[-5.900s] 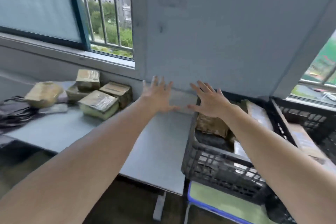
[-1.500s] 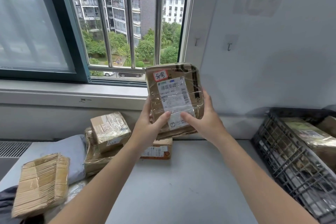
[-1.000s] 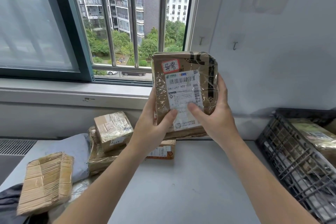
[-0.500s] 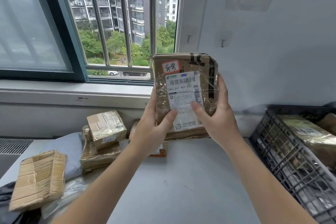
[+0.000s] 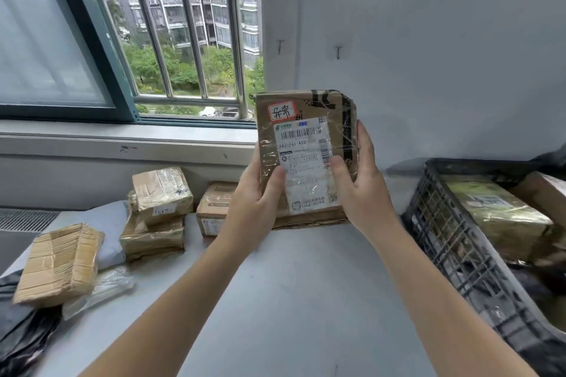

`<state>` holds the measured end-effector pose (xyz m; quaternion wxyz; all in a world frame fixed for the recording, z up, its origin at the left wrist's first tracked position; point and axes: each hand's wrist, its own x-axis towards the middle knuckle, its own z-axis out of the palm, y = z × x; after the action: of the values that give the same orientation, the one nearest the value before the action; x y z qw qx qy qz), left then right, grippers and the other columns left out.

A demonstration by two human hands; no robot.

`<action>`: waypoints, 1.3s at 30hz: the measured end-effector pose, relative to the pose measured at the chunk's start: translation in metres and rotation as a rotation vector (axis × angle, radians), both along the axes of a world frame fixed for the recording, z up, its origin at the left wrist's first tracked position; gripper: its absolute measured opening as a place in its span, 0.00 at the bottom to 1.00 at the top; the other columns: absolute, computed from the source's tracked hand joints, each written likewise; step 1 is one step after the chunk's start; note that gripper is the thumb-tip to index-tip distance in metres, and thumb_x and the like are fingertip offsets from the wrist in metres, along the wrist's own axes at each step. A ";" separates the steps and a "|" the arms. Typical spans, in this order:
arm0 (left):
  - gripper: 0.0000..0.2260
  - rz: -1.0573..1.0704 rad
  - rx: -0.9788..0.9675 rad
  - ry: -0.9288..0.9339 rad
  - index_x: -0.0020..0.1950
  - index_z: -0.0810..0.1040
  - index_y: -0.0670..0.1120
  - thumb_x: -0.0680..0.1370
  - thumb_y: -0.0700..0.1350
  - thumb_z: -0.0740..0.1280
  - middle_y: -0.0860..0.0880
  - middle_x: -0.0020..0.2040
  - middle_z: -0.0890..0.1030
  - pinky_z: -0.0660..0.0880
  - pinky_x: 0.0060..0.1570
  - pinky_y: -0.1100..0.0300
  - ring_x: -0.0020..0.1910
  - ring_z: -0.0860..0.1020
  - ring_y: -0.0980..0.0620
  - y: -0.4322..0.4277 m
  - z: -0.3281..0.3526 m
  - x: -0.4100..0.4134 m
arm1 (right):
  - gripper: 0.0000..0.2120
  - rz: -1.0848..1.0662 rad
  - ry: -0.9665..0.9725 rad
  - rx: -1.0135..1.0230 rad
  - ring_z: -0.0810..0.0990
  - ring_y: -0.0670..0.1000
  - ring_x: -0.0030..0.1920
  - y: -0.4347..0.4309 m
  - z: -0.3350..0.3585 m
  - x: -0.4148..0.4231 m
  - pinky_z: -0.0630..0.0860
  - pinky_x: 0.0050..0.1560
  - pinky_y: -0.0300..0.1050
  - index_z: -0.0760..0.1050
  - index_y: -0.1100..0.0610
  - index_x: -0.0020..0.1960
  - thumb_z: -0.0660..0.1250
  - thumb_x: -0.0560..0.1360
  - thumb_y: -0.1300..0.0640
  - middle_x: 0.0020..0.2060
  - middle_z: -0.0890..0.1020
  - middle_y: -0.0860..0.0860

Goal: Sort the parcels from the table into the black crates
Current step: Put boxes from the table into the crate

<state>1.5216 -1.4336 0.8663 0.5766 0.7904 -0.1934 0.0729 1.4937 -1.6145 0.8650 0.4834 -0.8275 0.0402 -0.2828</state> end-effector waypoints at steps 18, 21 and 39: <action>0.36 -0.544 0.023 0.013 0.79 0.48 0.60 0.79 0.53 0.68 0.68 0.49 0.77 0.73 0.32 0.77 0.41 0.77 0.76 -0.126 0.064 -0.099 | 0.24 -0.483 0.219 -0.226 0.77 0.38 0.36 -0.121 0.094 -0.176 0.69 0.34 0.35 0.58 0.45 0.75 0.59 0.81 0.43 0.45 0.76 0.44; 0.35 -0.628 0.000 0.045 0.79 0.52 0.57 0.79 0.51 0.69 0.65 0.49 0.79 0.75 0.32 0.73 0.41 0.80 0.71 -0.160 0.069 -0.124 | 0.23 -0.560 0.244 -0.203 0.75 0.38 0.34 -0.152 0.101 -0.207 0.68 0.28 0.33 0.59 0.45 0.74 0.59 0.81 0.43 0.43 0.75 0.46; 0.35 -0.435 0.201 0.331 0.69 0.58 0.56 0.72 0.44 0.77 0.58 0.51 0.78 0.81 0.48 0.52 0.52 0.81 0.54 -0.392 0.003 -0.179 | 0.38 -0.338 0.514 -0.258 0.78 0.45 0.35 -0.398 0.023 -0.239 0.74 0.27 0.39 0.44 0.40 0.79 0.63 0.78 0.37 0.52 0.78 0.48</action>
<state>1.3427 -1.8258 0.8695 0.5214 0.7847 -0.2677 -0.2020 1.2547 -2.0122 0.8880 0.2951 -0.9077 0.2613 -0.1437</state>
